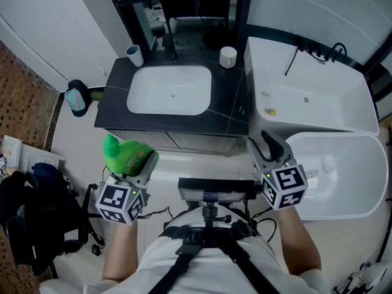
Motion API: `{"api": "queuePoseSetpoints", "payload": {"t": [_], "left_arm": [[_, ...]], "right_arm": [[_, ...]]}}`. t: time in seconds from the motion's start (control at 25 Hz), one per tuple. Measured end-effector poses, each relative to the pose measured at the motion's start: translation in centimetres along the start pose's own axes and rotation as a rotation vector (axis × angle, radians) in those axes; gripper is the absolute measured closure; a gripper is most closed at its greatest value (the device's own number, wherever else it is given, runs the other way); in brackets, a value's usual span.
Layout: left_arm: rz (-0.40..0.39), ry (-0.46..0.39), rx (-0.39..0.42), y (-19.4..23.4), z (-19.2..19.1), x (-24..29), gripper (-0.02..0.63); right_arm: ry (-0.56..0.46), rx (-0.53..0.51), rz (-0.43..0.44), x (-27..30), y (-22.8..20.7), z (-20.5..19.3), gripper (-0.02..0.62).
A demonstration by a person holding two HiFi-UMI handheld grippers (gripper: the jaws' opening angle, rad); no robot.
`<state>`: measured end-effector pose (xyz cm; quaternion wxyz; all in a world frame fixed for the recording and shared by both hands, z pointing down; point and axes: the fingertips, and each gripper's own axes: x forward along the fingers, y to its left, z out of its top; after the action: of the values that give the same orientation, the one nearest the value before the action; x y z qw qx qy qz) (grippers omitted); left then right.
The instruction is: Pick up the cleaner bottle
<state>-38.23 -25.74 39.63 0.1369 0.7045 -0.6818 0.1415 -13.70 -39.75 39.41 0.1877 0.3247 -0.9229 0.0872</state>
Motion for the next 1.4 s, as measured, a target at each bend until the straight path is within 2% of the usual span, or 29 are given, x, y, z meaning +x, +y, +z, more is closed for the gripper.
{"api": "queuePoseSetpoints", "payload": {"t": [0.4,0.88,1.0,1.24,1.4], "left_arm": [[0.017,0.007,-0.007,-1.1,0.0,0.0,0.428],[-0.008,0.007,0.000,-2.0,0.5,1.1,0.428],[-0.018,0.006,0.006,-2.3,0.6,1.4,0.428],[-0.032,-0.001,0.015,-2.4,1.2,1.7,0.428],[-0.049,-0.002,0.022,-2.7,1.6,2.1,0.428]], "right_arm": [[-0.001,0.010,0.039,0.1,-0.5,0.0,0.417],[-0.005,0.012,0.034,-0.5,-1.1,-0.1,0.407],[-0.013,0.018,0.018,-0.8,-1.4,-0.3,0.417],[-0.032,0.021,-0.028,-1.1,-1.8,0.1,0.503],[-0.049,0.042,-0.039,-1.2,-1.9,0.4,0.506]]}}
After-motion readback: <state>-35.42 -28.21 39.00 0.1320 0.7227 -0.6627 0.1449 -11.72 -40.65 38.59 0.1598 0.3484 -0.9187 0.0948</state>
